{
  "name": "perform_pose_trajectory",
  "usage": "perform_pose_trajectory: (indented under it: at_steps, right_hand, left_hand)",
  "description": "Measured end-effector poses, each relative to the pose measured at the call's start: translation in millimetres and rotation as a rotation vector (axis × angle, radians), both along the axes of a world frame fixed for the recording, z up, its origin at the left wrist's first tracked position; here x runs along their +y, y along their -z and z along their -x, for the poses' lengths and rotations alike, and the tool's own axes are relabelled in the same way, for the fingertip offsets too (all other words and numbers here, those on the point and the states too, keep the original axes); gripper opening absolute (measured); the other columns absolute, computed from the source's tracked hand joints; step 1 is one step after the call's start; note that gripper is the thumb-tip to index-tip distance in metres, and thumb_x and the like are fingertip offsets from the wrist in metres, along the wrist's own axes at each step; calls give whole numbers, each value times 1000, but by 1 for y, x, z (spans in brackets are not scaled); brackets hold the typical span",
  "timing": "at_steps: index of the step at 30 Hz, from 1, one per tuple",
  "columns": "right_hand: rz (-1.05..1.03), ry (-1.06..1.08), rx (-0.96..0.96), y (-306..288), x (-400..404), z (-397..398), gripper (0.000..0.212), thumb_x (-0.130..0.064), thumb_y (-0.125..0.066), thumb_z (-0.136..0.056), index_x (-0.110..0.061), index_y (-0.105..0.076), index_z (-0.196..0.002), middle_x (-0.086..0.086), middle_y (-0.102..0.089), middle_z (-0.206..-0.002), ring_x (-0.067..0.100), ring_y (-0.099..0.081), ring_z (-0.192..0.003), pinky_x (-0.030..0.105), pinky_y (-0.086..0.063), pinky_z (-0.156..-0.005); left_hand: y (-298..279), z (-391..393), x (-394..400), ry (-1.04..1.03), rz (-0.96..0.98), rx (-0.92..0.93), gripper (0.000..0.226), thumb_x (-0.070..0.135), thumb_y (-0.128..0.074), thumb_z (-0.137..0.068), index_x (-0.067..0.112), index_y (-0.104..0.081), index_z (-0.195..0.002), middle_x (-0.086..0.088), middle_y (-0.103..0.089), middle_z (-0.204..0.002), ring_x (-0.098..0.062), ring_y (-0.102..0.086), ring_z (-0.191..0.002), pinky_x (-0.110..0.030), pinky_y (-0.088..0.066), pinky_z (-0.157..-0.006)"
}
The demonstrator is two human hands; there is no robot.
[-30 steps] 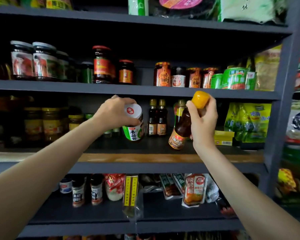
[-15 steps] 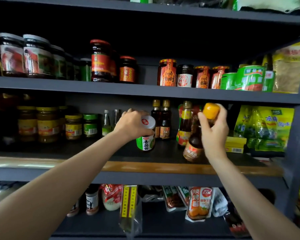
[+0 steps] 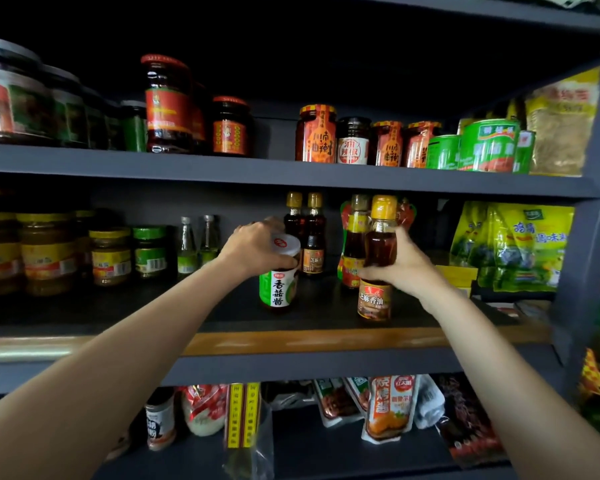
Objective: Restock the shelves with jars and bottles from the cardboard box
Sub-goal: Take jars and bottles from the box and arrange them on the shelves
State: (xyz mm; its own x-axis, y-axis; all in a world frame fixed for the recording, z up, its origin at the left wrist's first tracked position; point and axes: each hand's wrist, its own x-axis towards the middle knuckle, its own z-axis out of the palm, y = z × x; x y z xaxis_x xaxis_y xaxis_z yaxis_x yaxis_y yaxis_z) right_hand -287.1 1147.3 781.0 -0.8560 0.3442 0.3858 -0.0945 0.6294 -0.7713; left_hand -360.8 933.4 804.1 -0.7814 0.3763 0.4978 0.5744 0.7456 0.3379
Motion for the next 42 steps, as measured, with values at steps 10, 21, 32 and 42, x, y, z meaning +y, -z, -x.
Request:
perform_pose_trajectory:
  at_steps: [10,21,32,42]
  right_hand:
    - [81,-35,-99,2,-15,63,117,-12,-84,-63,-27,-7,-150,6,-28,-153,29,-34,-136,50,-45,-99]
    - [-72,14,-169,-6,-64,160,75,-18,-81,-70,-8,-41,-133,12,-51,-133,28,-50,-122,38,-47,-98]
    - [-32,-11,-203,-7,-63,169,57,-11,-76,-76,-4,-46,-124,14,-54,-127,29,-53,-118,39,-50,-94]
    - [-200,154,-97,-11,-71,141,76,-27,-69,-83,-4,-27,-142,14,-42,-141,30,-44,-128,36,-43,-98]
  left_hand:
    - [-8,32,-10,81,-145,-221,54,21,-79,-70,10,-60,-120,-6,-60,-124,-21,-57,-112,-36,-47,-98]
    - [-8,54,-53,125,-263,-360,51,10,-72,-78,5,-55,-126,-9,-60,-123,-17,-57,-105,-24,-45,-88]
    - [-5,57,-53,153,-304,-388,51,12,-69,-81,9,-53,-129,-5,-59,-122,-9,-54,-98,-17,-40,-86]
    - [7,52,-51,144,-422,-389,53,11,-66,-84,10,-48,-133,-5,-56,-127,-13,-54,-107,-19,-41,-87]
